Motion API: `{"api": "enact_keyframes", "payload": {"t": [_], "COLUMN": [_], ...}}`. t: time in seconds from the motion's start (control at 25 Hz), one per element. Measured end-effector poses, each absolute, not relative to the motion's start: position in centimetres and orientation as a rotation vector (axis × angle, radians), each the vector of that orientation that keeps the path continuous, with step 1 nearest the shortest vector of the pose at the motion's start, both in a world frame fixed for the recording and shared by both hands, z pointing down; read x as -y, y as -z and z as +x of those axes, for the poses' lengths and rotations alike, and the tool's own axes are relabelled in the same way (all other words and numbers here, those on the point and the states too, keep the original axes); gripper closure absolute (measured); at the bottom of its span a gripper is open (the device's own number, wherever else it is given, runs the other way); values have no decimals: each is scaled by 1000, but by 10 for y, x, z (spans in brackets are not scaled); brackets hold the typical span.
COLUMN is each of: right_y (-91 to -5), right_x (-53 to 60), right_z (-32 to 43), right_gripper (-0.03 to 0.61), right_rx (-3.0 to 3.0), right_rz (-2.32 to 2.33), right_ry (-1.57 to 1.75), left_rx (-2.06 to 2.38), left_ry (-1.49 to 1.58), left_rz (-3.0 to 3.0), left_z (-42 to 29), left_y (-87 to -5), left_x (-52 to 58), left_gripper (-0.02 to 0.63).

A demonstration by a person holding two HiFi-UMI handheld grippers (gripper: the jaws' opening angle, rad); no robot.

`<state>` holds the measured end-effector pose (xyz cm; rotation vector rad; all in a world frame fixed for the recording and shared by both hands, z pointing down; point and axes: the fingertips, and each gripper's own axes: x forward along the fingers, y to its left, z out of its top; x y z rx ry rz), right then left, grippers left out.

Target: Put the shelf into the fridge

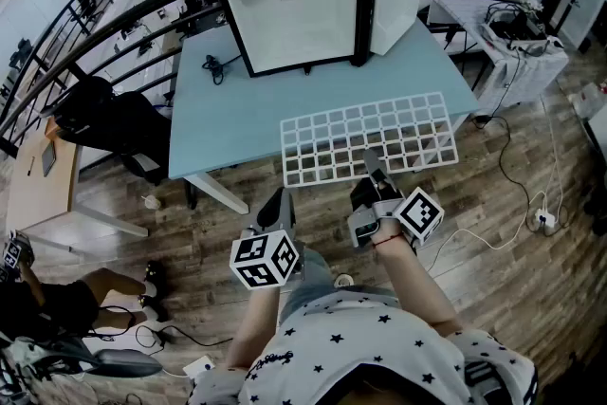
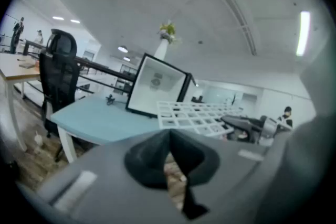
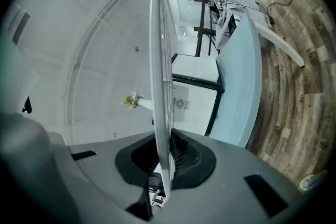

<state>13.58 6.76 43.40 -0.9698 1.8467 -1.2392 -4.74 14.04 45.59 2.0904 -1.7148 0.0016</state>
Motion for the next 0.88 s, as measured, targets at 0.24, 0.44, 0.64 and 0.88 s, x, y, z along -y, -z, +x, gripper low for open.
{"api": "enact_keyframes", "payload": {"t": [0.24, 0.44, 0.64, 0.88], "right_y": [-435, -436, -433, -435], "right_x": [-73, -77, -81, -82], "right_z": [145, 145, 145, 150], "right_gripper": [540, 540, 540, 540], "right_rx": [-1839, -1844, -1849, -1820], "right_rz": [-964, -959, -928, -911], "right_ry": [1236, 1245, 1251, 1275], "left_rx": [1713, 1723, 1723, 1719], "left_ry": [-14, -5, 5, -9], "left_rz": [2101, 2087, 2074, 2063], "left_z": [-38, -38, -34, -29], "left_y": [-455, -456, -457, -462], "left_x": [-148, -154, -160, -166], "left_gripper": [609, 609, 609, 609]}}
